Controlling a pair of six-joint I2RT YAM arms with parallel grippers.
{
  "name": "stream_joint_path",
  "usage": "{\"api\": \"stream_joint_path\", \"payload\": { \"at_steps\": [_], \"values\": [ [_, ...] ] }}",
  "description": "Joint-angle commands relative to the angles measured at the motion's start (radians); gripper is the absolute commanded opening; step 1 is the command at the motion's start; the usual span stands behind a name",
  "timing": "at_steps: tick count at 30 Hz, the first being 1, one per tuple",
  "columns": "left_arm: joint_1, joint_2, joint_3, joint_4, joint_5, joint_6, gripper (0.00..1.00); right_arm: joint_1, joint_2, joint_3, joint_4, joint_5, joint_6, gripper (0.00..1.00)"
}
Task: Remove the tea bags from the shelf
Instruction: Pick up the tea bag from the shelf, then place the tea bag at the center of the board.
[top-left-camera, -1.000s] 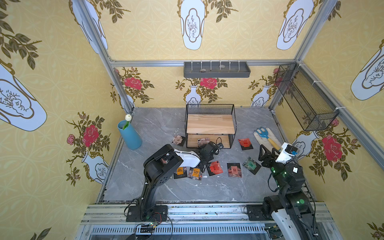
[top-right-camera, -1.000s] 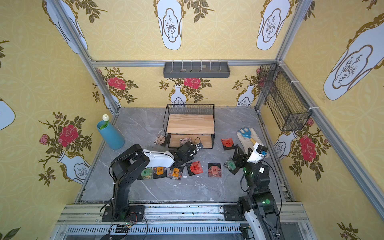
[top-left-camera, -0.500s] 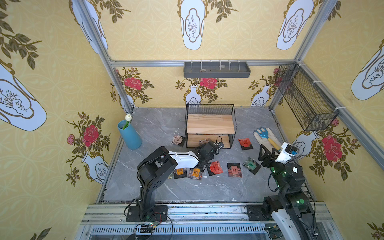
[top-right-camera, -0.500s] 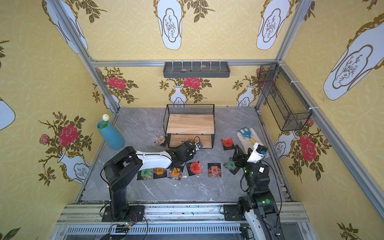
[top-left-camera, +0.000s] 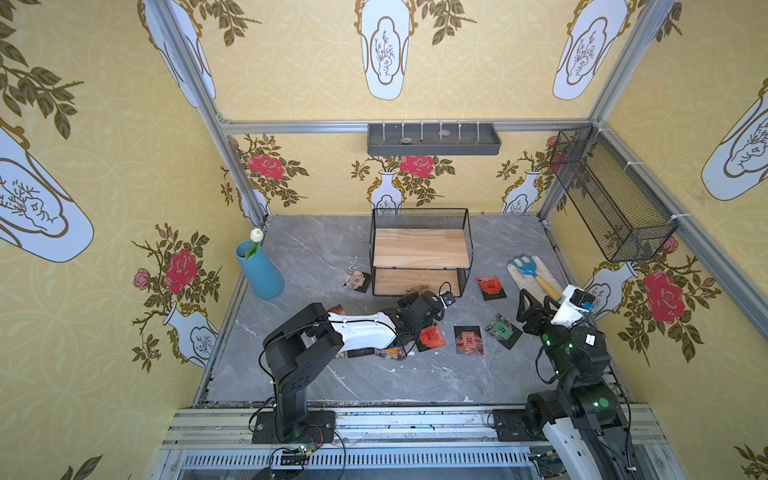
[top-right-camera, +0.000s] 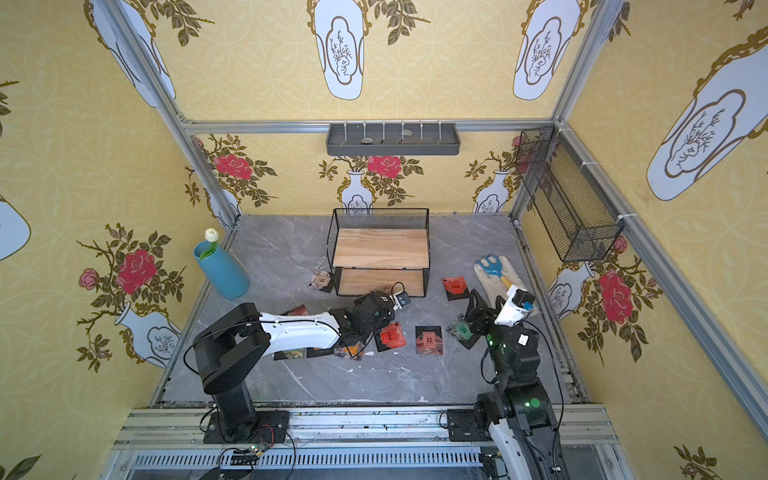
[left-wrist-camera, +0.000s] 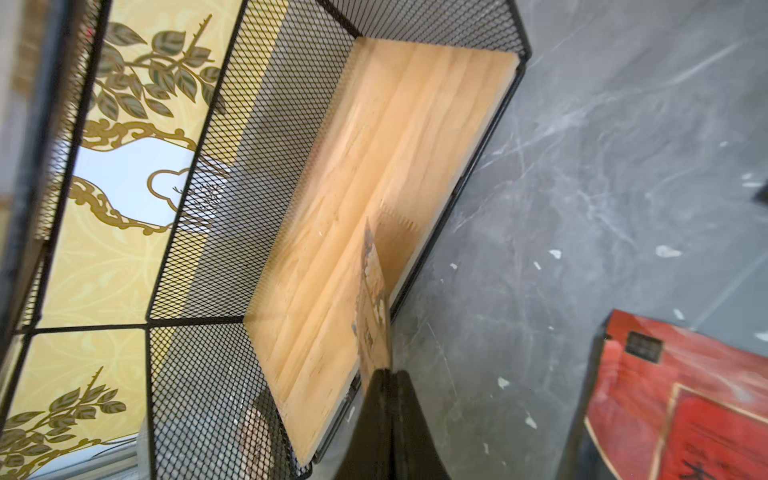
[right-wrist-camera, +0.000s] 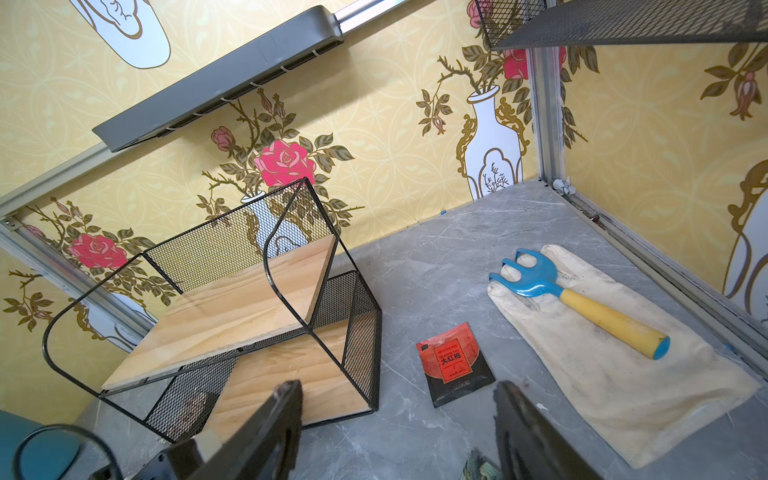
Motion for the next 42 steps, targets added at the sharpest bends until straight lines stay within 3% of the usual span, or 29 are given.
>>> {"api": "stream_joint_path", "payload": {
  "at_steps": [1,15,28,35,42],
  "values": [
    [-0.019,-0.031,-0.021,-0.037,-0.05,-0.03,0.0,0.001,-0.005,-0.001,0.008,0.005,-0.004,0.76],
    [-0.094,-0.225,-0.07,-0.328,-0.193,-0.243,0.0,0.001,0.003,0.002,0.021,-0.014,-0.003,0.76],
    [-0.087,-0.34,0.042,-0.906,-0.277,-0.666,0.0,0.001,0.044,0.0,0.067,-0.048,-0.002,0.76],
    [0.031,-0.359,0.147,-1.186,-0.23,-0.906,0.0,0.0,0.059,0.0,0.087,-0.063,-0.002,0.76],
    [0.241,-0.401,0.179,-1.19,-0.136,-0.927,0.0,0.0,0.05,0.003,0.079,-0.062,-0.002,0.76]
  ]
}}
